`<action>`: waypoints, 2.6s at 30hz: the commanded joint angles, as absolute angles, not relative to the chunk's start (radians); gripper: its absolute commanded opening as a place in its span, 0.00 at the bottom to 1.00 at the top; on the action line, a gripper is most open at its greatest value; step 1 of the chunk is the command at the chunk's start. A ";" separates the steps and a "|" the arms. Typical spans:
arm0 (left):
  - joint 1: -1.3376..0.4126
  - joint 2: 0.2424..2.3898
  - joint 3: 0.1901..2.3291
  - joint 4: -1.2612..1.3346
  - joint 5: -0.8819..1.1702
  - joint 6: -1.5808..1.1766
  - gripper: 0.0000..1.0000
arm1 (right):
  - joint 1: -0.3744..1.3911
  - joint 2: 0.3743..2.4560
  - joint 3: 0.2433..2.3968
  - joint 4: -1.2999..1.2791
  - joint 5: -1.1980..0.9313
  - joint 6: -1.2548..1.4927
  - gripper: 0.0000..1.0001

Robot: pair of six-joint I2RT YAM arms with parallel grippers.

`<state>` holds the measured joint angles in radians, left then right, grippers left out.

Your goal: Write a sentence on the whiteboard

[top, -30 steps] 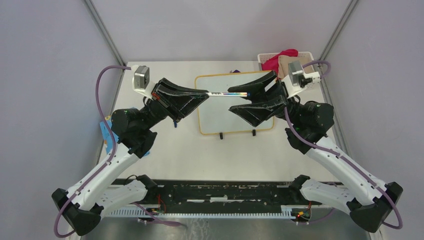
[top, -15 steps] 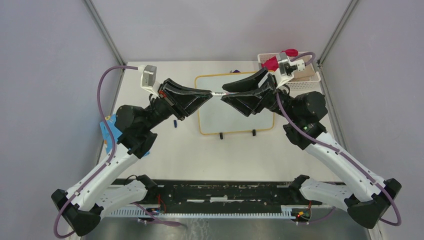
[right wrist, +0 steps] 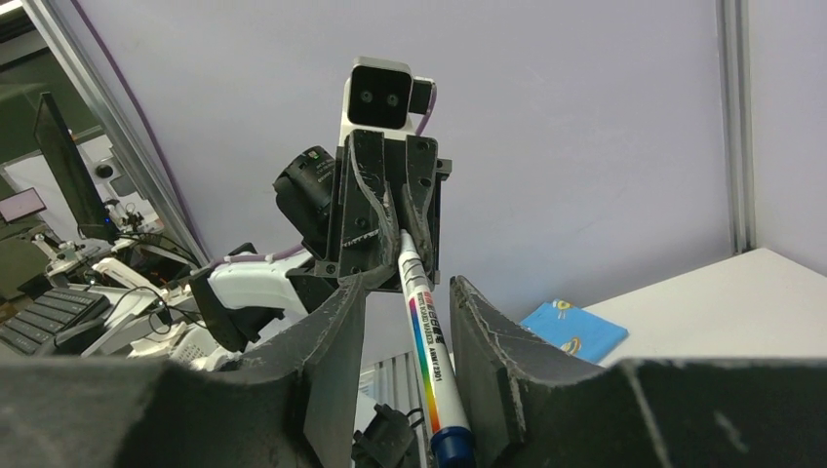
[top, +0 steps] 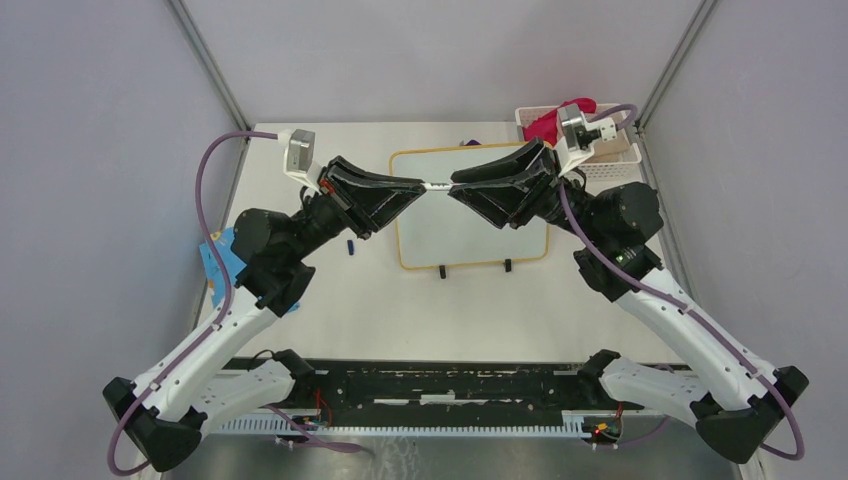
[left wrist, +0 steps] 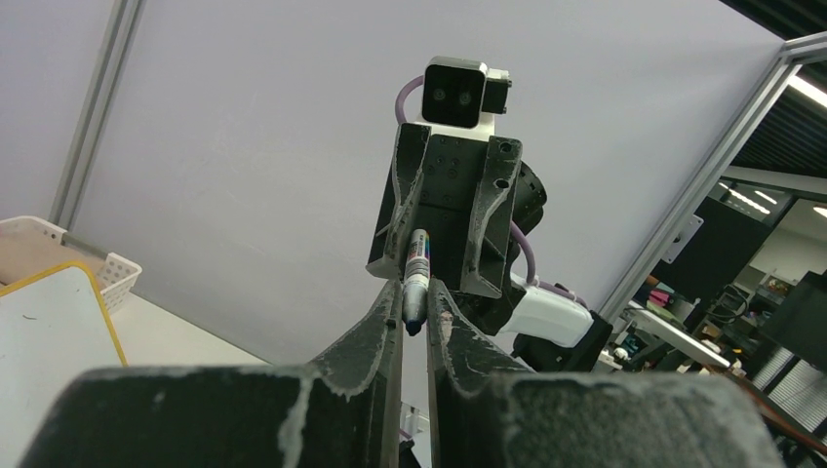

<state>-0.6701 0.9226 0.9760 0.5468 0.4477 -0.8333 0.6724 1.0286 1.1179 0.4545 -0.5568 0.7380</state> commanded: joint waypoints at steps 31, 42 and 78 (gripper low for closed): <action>-0.673 0.948 1.035 0.536 0.466 -0.809 0.02 | 0.652 1.009 1.124 0.510 -0.593 0.765 0.25; -0.673 0.948 1.028 0.530 0.462 -0.802 0.02 | 0.652 1.010 1.119 0.525 -0.594 0.769 0.07; -0.673 0.798 0.919 -0.133 -0.350 -0.338 1.00 | 1.031 0.977 1.025 0.168 0.788 -0.258 0.00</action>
